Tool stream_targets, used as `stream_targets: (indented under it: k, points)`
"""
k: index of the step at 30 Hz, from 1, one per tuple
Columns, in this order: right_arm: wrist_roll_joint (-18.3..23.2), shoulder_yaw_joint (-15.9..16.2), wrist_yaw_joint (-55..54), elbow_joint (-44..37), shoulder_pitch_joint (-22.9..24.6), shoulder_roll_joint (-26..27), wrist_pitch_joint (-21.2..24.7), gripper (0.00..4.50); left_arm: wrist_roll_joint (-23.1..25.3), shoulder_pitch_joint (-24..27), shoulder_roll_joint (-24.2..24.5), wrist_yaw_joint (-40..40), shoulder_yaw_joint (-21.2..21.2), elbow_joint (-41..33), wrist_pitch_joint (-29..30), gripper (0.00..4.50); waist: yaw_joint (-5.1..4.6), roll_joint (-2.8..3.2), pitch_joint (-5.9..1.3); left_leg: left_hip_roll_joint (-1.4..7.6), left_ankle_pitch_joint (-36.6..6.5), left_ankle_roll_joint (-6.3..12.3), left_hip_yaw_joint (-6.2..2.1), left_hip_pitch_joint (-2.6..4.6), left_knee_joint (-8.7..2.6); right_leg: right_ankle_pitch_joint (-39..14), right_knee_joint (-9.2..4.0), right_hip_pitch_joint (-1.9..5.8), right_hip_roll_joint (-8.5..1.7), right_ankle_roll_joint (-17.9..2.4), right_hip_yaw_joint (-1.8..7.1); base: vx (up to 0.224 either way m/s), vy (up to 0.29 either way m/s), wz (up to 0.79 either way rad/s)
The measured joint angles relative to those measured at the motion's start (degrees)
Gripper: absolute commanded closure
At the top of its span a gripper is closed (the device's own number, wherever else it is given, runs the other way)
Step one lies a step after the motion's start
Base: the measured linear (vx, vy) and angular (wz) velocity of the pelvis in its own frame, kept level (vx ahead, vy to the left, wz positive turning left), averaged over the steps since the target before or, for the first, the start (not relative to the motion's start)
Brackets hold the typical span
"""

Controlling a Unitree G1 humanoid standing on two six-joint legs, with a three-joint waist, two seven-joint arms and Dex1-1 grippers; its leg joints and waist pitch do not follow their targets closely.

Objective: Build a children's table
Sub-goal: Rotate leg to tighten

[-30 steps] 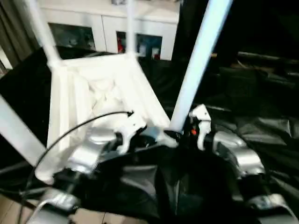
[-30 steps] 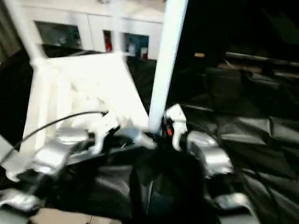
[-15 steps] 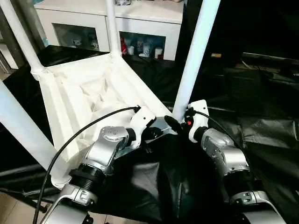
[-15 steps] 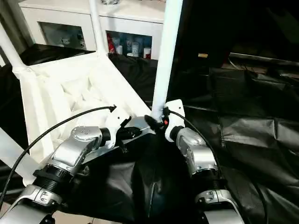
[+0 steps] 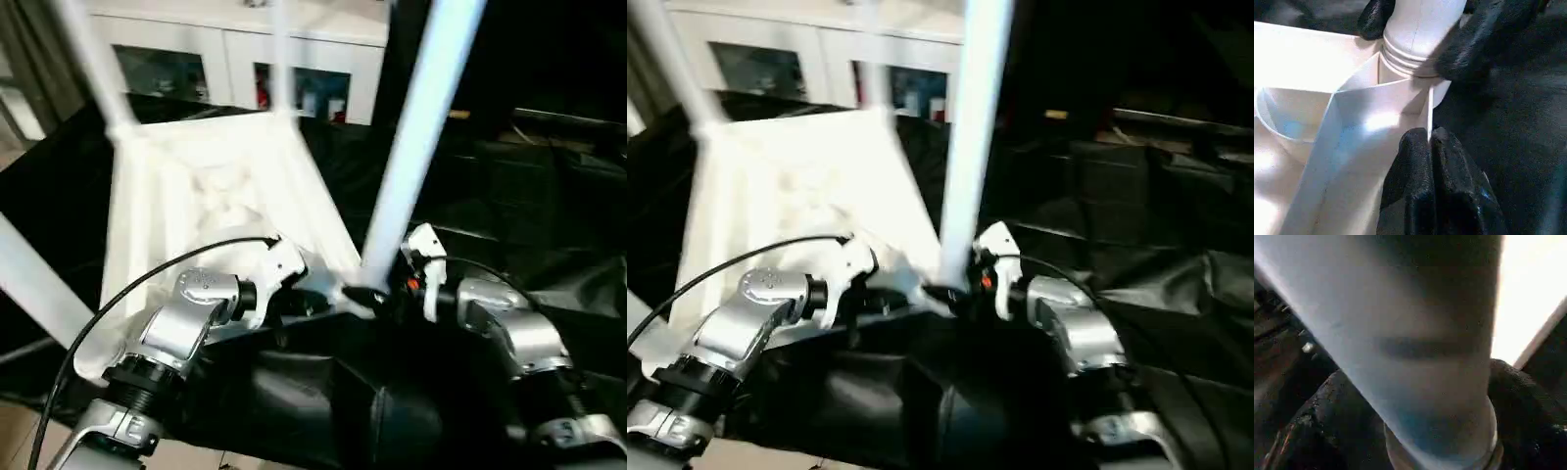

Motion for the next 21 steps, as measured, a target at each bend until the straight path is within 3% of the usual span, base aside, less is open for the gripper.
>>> stream_targets:
  k: [8, 15, 21]
  points:
    - [0.76, 1.93, 5.45, -1.43, 0.42, -3.43, 0.67, 1.08, -0.45, 0.04, 1.47, -3.53, -1.25, -0.92, -0.24, 4.50, 0.31, -0.15, 0.08, 0.01, 0.01, 0.00, 0.01, 0.00, 0.09, 0.00, 0.11, 0.00, 0.00, 0.00, -0.01, 0.000, 0.000, 0.00]
    - [0.71, 2.12, 5.70, -1.55, 0.38, -3.50, 0.99, 1.73, -0.96, 0.17, 2.01, -4.24, -1.35, -1.08, -0.24, 4.50, 0.38, -0.34, 0.16, 0.02, 0.01, 0.01, 0.01, -0.01, 0.22, 0.00, 0.24, -0.01, 0.00, 0.00, 0.00, 0.000, 0.000, 0.00]
    - [0.72, 1.96, 4.80, -1.95, 1.05, -2.78, 0.69, 1.85, -0.87, 0.44, 1.85, -3.50, -1.35, -1.35, -0.23, 4.50, 0.53, -0.37, 0.15, 0.02, 0.01, 0.00, 0.01, 0.03, 0.35, 0.00, 0.46, -0.01, -0.01, 0.00, 0.01, 0.000, 0.000, 0.00]
